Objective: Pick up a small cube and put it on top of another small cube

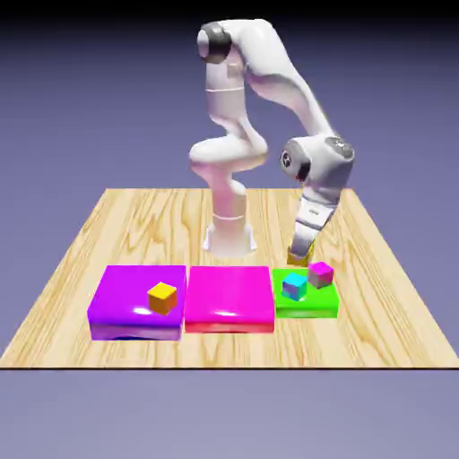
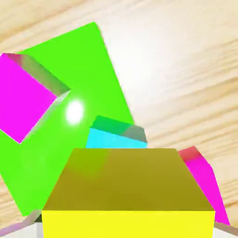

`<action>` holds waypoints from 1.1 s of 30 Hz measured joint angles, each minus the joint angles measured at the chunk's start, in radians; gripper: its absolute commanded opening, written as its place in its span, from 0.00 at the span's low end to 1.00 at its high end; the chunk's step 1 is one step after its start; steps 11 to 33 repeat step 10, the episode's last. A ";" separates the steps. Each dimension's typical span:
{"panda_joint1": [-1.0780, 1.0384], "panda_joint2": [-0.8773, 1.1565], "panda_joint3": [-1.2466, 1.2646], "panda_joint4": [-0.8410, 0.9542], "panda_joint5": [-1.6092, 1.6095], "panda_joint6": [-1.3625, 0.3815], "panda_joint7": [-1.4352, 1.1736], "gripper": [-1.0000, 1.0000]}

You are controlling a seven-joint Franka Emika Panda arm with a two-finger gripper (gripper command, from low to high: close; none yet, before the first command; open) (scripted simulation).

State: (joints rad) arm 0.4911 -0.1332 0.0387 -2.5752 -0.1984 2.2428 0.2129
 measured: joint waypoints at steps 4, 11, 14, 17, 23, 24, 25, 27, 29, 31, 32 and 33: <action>-0.013 0.109 -0.015 -0.053 -0.046 0.161 0.033 1.00; 0.001 -0.009 0.001 0.004 0.001 -0.012 -0.001 1.00; 0.001 -0.009 0.001 0.004 0.001 -0.012 -0.001 1.00; 0.001 -0.009 0.001 0.004 0.001 -0.012 -0.001 1.00; 0.001 -0.009 0.001 0.004 0.001 -0.012 -0.001 1.00; 0.001 -0.009 0.001 0.004 0.001 -0.012 -0.001 1.00; 0.001 -0.009 0.001 0.004 0.001 -0.012 -0.001 1.00; 0.001 -0.009 0.001 0.004 0.001 -0.012 -0.001 1.00; 0.001 -0.009 0.001 0.004 0.001 -0.012 -0.001 1.00; 0.001 -0.009 0.001 0.004 0.001 -0.012 -0.001 1.00; 0.001 -0.009 0.001 0.004 0.001 -0.012 -0.001 1.00; 0.001 -0.009 0.001 0.004 0.001 -0.012 -0.001 1.00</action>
